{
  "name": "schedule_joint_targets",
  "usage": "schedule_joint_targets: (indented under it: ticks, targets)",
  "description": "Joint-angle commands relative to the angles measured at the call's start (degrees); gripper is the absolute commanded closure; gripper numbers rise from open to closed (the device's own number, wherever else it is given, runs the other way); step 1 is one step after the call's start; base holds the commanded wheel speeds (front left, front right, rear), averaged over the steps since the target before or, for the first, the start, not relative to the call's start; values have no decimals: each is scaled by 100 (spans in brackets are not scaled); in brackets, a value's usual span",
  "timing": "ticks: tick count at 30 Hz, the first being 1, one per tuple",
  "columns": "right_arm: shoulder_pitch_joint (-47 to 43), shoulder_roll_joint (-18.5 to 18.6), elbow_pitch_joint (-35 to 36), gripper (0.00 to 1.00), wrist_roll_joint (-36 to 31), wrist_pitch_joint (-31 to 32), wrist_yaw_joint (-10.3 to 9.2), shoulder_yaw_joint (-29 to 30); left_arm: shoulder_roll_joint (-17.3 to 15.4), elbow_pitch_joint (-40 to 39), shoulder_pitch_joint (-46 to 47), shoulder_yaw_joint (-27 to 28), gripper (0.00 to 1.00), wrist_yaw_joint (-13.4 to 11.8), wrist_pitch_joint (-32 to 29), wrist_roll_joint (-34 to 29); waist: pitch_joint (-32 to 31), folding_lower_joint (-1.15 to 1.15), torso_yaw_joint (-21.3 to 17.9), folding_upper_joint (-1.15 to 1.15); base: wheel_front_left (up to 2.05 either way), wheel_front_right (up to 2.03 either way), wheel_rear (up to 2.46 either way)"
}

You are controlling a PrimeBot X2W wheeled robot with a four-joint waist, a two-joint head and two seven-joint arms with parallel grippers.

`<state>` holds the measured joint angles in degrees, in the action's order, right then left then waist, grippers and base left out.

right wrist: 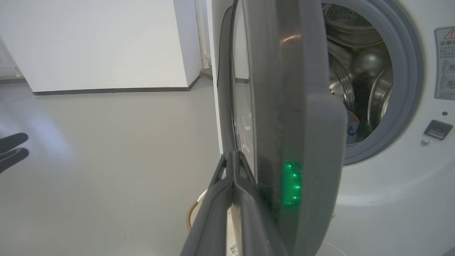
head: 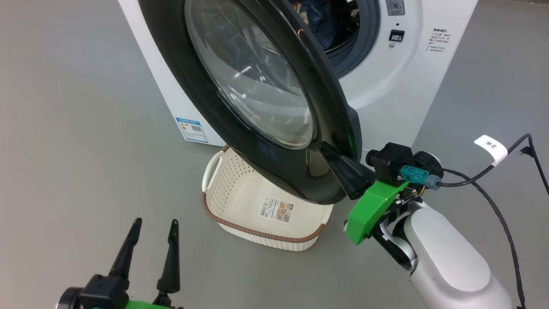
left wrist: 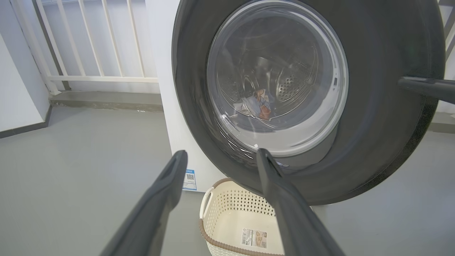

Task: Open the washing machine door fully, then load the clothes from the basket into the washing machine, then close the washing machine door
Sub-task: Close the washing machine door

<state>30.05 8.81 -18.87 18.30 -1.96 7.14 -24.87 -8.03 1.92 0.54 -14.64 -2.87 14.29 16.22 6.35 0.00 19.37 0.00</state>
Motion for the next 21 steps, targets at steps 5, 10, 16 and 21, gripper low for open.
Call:
schedule_joint_targets:
  ticks: [5,10,16,21]
  targets:
    - [331,-6,-44,100,10,-44,35,64,-44,-164,268,165,0,-74,69,-75,117,0,10,0,0,0,0]
    - [536,78,-168,100,-5,-52,35,189,2,-215,317,163,0,-88,70,-105,251,0,24,0,0,0,0]
    - [1035,262,-530,100,-16,-92,35,356,111,-284,430,188,0,-89,70,-155,528,0,63,0,0,0,0]
    - [1596,392,-920,100,-13,-211,35,496,245,-387,536,231,0,-71,70,-194,828,0,131,0,0,0,0]
